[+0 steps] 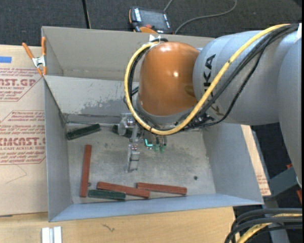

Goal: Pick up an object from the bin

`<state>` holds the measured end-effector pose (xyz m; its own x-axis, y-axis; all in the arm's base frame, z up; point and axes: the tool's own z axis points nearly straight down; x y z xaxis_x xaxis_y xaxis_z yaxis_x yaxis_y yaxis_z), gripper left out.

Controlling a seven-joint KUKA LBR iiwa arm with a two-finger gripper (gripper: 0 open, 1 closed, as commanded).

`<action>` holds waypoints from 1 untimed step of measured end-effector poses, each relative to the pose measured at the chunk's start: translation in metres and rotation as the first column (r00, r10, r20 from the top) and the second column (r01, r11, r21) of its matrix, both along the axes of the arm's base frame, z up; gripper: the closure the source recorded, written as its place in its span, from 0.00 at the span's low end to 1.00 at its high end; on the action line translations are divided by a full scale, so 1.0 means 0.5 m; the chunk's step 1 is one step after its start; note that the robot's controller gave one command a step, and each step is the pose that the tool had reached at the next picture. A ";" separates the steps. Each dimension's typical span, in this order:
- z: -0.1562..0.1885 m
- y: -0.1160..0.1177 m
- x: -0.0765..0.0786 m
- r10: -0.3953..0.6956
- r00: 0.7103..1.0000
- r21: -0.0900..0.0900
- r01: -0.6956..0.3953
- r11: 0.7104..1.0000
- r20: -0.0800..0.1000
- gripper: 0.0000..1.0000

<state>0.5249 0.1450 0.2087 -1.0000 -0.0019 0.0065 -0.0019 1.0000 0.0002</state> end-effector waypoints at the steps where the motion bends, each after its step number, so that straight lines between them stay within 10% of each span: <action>1: -0.190 0.078 -0.069 0.183 0.983 0.000 -0.183 0.983 0.000 0.00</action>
Offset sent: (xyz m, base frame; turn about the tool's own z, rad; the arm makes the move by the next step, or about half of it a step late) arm -0.0319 0.0379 -0.0909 -0.1807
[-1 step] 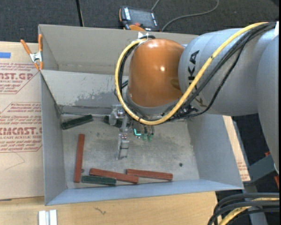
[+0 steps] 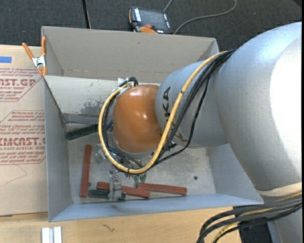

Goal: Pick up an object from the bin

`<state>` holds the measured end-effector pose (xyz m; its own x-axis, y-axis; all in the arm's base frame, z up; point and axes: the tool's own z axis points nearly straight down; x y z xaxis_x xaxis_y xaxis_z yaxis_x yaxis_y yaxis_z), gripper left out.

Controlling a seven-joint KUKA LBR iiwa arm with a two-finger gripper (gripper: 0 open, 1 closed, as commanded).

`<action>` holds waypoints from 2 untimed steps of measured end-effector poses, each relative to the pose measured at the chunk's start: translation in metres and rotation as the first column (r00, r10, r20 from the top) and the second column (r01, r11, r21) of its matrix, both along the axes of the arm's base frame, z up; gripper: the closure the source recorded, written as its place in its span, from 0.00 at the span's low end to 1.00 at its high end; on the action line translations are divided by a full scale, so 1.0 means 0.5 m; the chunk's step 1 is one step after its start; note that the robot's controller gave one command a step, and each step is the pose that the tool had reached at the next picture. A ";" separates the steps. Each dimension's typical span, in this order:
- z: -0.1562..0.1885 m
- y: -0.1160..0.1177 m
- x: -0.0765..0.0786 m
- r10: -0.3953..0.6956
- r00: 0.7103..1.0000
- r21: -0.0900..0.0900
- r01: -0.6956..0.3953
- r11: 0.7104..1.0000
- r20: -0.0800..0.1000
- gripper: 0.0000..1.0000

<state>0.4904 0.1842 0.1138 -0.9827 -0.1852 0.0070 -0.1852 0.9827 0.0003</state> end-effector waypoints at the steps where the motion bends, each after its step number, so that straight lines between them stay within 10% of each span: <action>1: -0.089 0.000 -0.016 -0.026 1.000 0.005 0.026 1.000 0.016 0.00; 2: -0.083 0.000 -0.019 -0.024 1.000 0.002 0.024 1.000 0.006 1.00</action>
Offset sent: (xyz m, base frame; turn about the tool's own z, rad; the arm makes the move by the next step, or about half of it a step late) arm -0.0102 -0.0004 -0.0438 0.0234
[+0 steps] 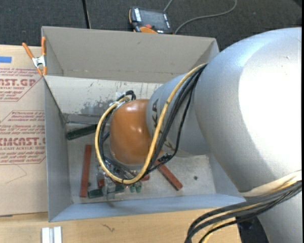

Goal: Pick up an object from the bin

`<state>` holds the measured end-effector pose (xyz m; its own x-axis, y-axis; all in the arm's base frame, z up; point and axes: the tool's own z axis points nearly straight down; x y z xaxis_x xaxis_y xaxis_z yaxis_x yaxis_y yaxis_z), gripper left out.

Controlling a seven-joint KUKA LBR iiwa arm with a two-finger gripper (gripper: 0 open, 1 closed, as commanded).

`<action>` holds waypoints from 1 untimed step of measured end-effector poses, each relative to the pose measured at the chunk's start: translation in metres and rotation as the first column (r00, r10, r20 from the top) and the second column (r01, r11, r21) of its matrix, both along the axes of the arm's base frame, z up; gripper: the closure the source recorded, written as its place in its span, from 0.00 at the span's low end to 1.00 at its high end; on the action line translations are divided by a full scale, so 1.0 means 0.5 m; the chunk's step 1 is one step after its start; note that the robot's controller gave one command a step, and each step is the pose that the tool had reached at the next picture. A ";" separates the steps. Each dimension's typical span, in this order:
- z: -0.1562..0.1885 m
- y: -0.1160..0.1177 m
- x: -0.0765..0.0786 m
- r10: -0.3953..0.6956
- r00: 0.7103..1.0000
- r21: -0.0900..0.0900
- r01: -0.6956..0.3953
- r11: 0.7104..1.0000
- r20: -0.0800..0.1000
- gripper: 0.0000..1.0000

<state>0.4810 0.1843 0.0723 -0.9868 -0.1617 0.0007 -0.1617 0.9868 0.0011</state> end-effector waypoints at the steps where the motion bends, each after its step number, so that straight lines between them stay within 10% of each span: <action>1: -0.003 0.000 0.003 -0.002 1.000 0.003 0.002 1.000 0.010 0.00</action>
Offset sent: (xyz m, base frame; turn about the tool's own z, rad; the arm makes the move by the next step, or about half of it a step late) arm 0.0000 0.0000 0.0000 0.0000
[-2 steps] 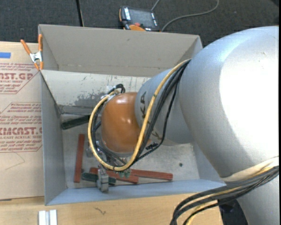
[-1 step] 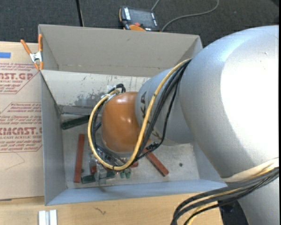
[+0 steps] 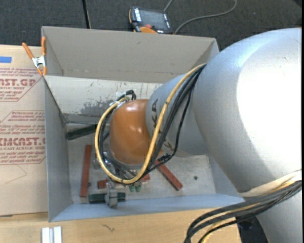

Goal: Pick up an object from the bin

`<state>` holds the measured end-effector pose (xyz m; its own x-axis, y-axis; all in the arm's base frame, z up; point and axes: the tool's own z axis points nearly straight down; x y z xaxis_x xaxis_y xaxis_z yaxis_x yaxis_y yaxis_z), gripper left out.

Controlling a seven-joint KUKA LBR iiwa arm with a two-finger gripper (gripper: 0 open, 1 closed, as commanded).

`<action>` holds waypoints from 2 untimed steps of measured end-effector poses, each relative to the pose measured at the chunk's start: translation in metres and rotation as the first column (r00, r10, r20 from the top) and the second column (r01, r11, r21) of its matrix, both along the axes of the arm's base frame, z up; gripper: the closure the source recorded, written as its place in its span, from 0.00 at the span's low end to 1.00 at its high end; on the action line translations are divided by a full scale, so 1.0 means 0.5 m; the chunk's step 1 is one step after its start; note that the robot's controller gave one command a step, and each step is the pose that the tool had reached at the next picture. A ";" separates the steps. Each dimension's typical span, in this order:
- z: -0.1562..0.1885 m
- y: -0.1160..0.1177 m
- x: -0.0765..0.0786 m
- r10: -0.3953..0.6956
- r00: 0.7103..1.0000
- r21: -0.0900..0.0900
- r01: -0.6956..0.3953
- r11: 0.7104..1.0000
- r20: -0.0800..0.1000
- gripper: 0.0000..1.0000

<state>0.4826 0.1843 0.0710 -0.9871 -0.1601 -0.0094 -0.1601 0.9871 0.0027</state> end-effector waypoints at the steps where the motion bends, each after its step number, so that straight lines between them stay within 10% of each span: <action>1: -0.001 -0.111 0.006 -0.052 0.999 -0.005 0.052 0.999 -0.006 0.00; 2: 0.003 -0.105 0.004 -0.045 0.999 -0.004 0.045 0.999 -0.011 1.00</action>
Offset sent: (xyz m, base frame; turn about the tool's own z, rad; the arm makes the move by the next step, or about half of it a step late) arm 0.0014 -0.0529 -0.0010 0.0459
